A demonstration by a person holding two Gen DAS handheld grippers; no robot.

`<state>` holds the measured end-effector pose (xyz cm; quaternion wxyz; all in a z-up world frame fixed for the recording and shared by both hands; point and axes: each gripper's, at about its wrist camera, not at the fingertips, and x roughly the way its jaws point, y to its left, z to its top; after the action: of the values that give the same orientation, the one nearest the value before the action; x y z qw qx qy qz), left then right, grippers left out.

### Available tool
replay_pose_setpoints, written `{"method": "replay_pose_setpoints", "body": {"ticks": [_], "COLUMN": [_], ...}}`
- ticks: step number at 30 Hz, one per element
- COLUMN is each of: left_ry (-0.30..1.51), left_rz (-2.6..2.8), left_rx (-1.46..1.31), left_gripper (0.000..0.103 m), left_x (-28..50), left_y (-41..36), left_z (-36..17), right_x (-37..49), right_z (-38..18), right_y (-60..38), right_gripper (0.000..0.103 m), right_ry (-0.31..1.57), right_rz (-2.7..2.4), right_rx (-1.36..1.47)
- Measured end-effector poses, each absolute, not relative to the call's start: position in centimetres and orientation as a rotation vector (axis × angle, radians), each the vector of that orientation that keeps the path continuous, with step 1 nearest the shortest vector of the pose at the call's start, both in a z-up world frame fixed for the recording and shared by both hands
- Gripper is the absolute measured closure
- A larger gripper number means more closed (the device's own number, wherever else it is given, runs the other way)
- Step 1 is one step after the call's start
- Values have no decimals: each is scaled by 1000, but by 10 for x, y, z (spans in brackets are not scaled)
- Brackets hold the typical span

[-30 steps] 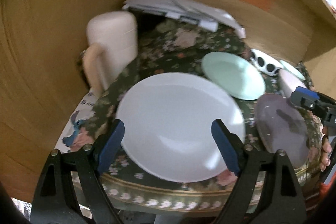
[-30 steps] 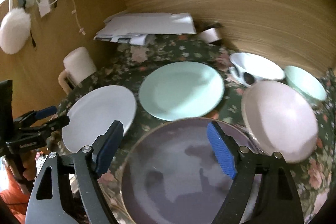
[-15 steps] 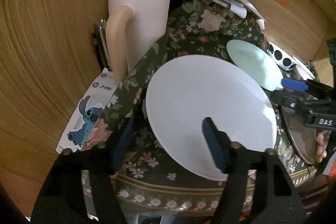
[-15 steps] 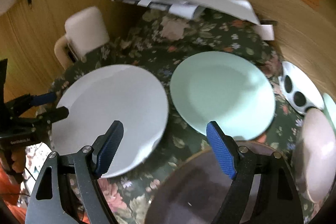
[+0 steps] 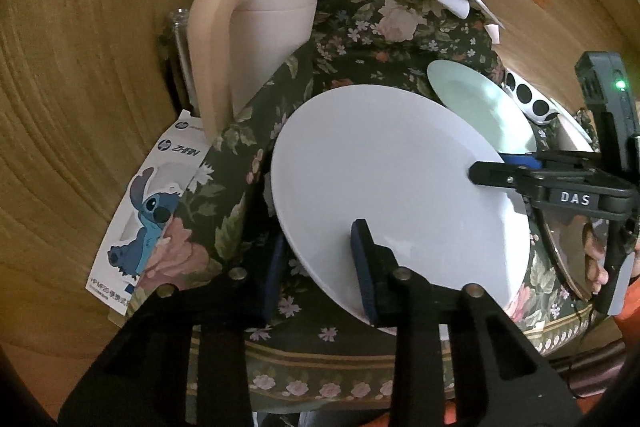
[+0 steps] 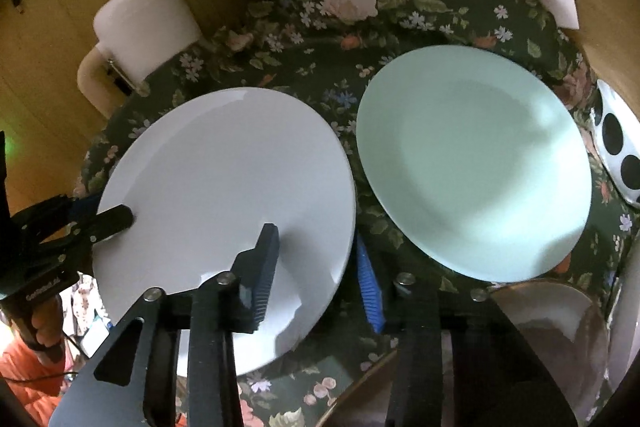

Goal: Organize plates and bowls
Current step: 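Move both grippers to the white plate rim and close them, then lift the white plate with both grippers and carry it over the dark plate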

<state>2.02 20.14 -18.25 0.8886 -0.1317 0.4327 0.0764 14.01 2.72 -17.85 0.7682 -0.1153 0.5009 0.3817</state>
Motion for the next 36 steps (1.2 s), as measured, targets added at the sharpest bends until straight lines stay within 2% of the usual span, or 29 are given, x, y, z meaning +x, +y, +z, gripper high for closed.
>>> {"method": "replay_pose_setpoints", "body": {"ticks": [17, 36], "left_ry": [902, 836], "left_rz": [172, 140], "left_rx": [-326, -312], "left_gripper": [71, 71], "left_x": [21, 18], "left_y": [201, 178], "left_z": [-182, -159], "right_x": [139, 123], "right_z": [-170, -141], "right_y": [20, -14], "right_gripper": [73, 73], "right_ry": [1078, 971], "right_rz": [839, 810], "right_rx": [-202, -137]}}
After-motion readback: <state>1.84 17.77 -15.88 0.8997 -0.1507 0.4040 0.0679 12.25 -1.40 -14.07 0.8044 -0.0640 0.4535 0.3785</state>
